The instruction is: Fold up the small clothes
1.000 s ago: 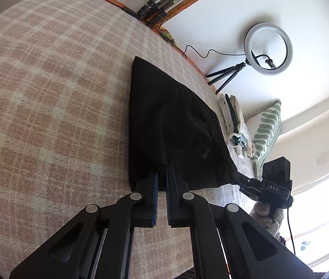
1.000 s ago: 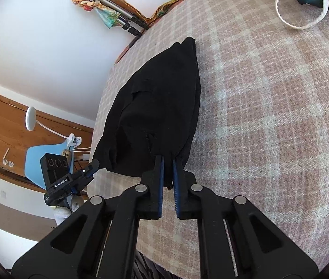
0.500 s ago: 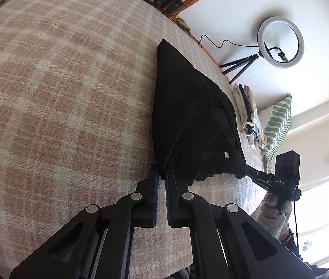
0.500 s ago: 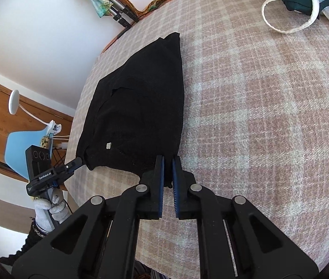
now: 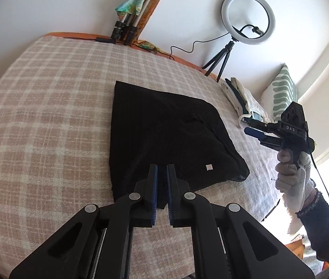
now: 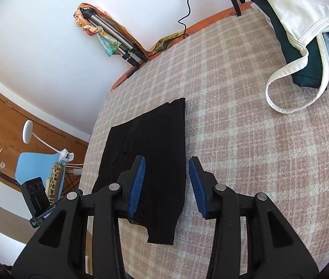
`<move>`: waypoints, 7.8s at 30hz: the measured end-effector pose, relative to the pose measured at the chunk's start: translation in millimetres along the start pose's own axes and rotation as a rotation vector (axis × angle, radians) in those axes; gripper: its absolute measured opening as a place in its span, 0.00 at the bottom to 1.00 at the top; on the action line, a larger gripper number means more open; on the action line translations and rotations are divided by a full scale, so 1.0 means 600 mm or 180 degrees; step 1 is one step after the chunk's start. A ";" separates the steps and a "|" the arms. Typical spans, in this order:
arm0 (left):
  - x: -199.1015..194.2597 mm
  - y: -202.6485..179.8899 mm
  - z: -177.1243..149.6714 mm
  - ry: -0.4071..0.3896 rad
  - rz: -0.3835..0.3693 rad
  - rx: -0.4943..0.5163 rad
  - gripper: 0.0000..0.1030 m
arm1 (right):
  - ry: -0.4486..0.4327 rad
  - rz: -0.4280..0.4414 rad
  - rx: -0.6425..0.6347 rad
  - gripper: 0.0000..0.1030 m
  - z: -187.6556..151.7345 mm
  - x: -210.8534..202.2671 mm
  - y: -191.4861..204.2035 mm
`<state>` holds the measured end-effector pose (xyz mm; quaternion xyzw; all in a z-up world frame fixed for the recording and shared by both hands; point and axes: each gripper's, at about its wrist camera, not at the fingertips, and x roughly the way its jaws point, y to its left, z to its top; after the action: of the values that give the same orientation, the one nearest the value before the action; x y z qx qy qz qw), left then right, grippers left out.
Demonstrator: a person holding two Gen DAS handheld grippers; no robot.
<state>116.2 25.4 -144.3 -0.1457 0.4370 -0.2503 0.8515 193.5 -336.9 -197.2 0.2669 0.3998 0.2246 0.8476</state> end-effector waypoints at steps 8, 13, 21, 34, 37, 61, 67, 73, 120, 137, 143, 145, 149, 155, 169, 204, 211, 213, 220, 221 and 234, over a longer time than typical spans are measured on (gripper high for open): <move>0.088 -0.027 0.003 0.0161 0.0026 0.0187 0.06 | 0.0010 0.0168 0.0340 0.40 0.069 0.082 -0.032; 0.109 0.000 -0.004 0.0247 0.0026 0.0038 0.06 | 0.0186 0.0311 0.0553 0.40 0.092 0.140 -0.047; 0.103 0.009 -0.006 0.0191 -0.0066 0.0036 0.06 | 0.0154 0.0367 0.0719 0.07 0.091 0.166 -0.060; 0.102 0.009 -0.010 0.0168 -0.0114 -0.0005 0.06 | 0.0072 0.0391 0.0872 0.41 0.098 0.143 -0.077; 0.096 0.015 -0.002 0.0251 -0.0198 -0.0185 0.06 | 0.0144 0.0391 0.0808 0.32 0.103 0.160 -0.064; 0.171 0.119 0.136 -0.0126 0.0316 -0.0395 0.06 | -0.0111 0.0022 0.0739 0.02 0.119 0.152 -0.057; 0.157 0.120 0.141 -0.0181 0.0441 -0.0375 0.06 | -0.0069 0.0027 0.0747 0.06 0.118 0.131 -0.069; 0.111 0.143 0.149 -0.0342 0.0392 -0.0558 0.06 | 0.0038 -0.0060 0.0450 0.08 0.075 0.081 -0.054; 0.169 0.098 0.171 -0.0109 -0.0062 -0.0506 0.05 | 0.0516 -0.0217 -0.0143 0.08 -0.123 0.063 0.038; 0.123 -0.037 0.211 -0.0340 -0.0352 -0.0033 0.04 | 0.0255 -0.0556 -0.0706 0.08 -0.108 -0.047 0.091; 0.139 -0.107 0.231 -0.0366 -0.0531 0.0123 0.04 | 0.0044 -0.0760 -0.0780 0.08 -0.092 -0.122 0.080; 0.151 -0.134 0.239 -0.0362 -0.0595 0.0173 0.04 | -0.0023 -0.0838 -0.0789 0.08 -0.086 -0.150 0.069; 0.180 -0.191 0.259 -0.0347 -0.0724 0.0263 0.04 | -0.0143 -0.1022 -0.0781 0.08 -0.067 -0.195 0.046; 0.235 -0.288 0.291 -0.0350 -0.0902 0.0444 0.04 | -0.0341 -0.1352 -0.0794 0.08 -0.027 -0.268 -0.001; 0.402 -0.470 0.395 -0.0483 -0.1012 0.0546 0.04 | -0.0588 -0.2267 -0.0915 0.08 0.140 -0.353 -0.148; 0.364 -0.516 0.352 -0.0382 -0.0194 0.1182 0.56 | -0.1019 -0.2159 -0.0341 0.56 0.163 -0.413 -0.171; 0.280 -0.518 0.329 -0.0541 -0.0202 0.1273 0.56 | -0.1198 -0.2191 -0.0477 0.56 0.134 -0.452 -0.100; 0.254 -0.514 0.318 -0.0583 -0.0217 0.1285 0.56 | -0.1244 -0.2202 -0.0494 0.56 0.125 -0.462 -0.082; 0.176 -0.490 0.267 -0.0704 -0.0222 0.1368 0.66 | -0.1446 -0.2132 -0.0541 0.66 0.076 -0.479 -0.015; 0.167 -0.486 0.257 -0.0707 -0.0207 0.1392 0.66 | -0.1461 -0.2103 -0.0548 0.66 0.067 -0.479 -0.007; 0.073 -0.460 0.126 -0.0700 -0.0129 0.1513 0.78 | -0.1564 -0.2013 -0.0518 0.84 -0.063 -0.463 0.057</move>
<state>117.1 -226.5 -1.4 0.0233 0.2677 -0.3456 0.8991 -3.4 -466.0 -40.8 0.1086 0.2286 -0.0866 0.9635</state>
